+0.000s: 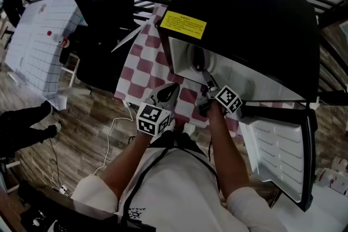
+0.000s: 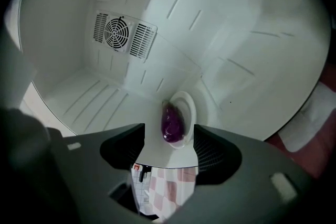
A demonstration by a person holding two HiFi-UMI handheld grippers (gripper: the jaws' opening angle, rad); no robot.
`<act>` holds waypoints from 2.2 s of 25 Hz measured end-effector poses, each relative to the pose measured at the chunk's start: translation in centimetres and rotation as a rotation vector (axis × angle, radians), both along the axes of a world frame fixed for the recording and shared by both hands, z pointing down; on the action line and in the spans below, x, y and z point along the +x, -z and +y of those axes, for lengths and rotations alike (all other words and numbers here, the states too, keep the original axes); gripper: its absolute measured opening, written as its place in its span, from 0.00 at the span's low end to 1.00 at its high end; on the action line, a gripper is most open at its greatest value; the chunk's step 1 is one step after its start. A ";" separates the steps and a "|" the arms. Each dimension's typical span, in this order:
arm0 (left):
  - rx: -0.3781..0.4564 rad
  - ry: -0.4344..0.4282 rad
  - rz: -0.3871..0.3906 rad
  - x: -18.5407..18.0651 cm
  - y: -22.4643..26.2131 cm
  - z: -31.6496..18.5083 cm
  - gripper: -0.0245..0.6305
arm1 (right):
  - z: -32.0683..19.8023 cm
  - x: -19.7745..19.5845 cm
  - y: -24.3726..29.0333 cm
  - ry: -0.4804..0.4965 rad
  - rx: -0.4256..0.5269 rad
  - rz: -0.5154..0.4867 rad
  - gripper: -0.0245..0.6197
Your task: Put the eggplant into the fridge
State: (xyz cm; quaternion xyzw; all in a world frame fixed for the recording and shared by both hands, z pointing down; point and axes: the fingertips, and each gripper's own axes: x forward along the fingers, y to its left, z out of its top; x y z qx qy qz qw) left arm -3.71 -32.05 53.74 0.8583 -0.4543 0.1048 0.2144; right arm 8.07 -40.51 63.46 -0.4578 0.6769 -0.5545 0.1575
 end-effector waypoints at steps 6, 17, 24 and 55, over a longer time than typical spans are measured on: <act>0.019 -0.038 0.002 1.3 1.0 0.2 0.04 | 0.7 1.2 1.2 -0.022 0.020 -0.011 0.46; 0.052 -0.105 0.013 3.3 2.5 1.0 0.04 | 4.2 2.4 4.8 -0.025 0.104 -0.035 0.21; 0.083 -0.149 0.020 4.3 3.9 1.3 0.04 | 6.5 3.0 7.0 -0.023 0.149 -0.057 0.09; 0.184 -0.196 0.023 4.6 8.9 4.0 0.04 | 15.9 4.5 18.7 0.088 0.432 0.112 0.05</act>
